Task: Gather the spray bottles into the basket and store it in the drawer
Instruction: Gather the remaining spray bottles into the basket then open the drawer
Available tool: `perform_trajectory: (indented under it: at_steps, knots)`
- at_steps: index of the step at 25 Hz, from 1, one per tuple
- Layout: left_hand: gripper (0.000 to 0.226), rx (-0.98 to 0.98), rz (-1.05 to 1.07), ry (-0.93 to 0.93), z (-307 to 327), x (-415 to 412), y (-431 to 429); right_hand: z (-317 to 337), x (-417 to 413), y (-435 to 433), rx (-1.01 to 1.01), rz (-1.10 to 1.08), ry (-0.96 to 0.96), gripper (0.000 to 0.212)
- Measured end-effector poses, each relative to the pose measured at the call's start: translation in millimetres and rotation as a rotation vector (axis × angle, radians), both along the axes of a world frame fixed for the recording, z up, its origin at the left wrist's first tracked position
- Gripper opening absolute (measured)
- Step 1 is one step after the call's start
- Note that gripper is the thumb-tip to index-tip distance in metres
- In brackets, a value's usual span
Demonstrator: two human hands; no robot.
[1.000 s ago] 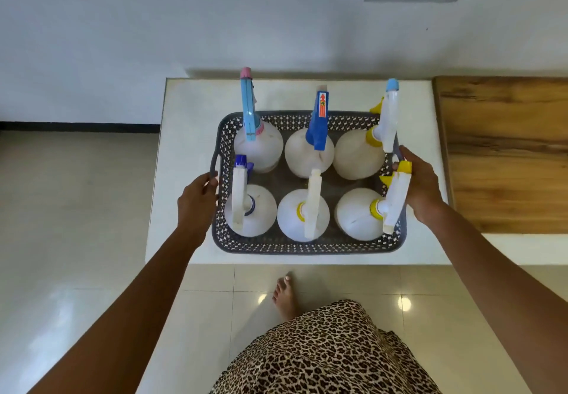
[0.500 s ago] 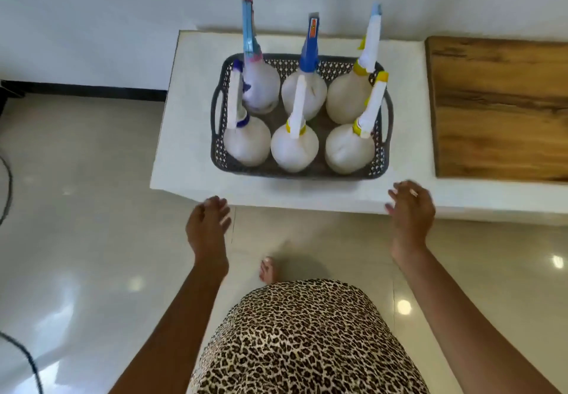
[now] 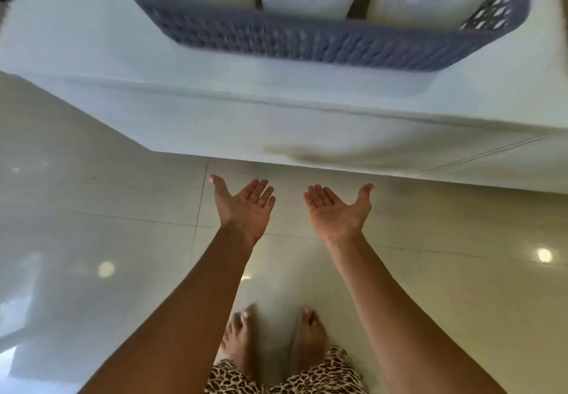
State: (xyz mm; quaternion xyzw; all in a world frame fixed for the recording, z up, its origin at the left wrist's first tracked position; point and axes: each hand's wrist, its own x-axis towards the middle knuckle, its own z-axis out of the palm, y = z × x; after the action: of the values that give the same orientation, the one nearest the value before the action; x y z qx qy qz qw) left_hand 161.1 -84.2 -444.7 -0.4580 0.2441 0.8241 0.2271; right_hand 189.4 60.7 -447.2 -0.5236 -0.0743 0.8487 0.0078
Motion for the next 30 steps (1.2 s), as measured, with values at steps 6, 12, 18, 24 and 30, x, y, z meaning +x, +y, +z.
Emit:
perform_trajectory:
  at_steps: [6, 12, 18, 24, 30]
  knots:
    - [0.115, 0.119, 0.096, 0.152, -105, -42, 6, -105, -38, -1, -0.021, -0.055, 0.159, 0.114]
    - [0.105, 0.187, 0.165, 0.275, -117, -65, 20, -118, -63, -4, -0.019, -0.133, 0.323, 0.107]
    - [0.098, 0.115, 0.14, 0.256, -111, -60, 24, -109, -61, -6, 0.025, -0.15, 0.29, 0.102]
    - [0.105, 0.075, 0.075, 0.22, -112, -35, 15, -106, -36, -16, 0.037, -0.141, 0.277, 0.102]
    - [0.108, 0.029, 0.011, 0.093, -97, 29, -10, -96, 25, -35, -0.005, -0.184, 0.172, 0.106]
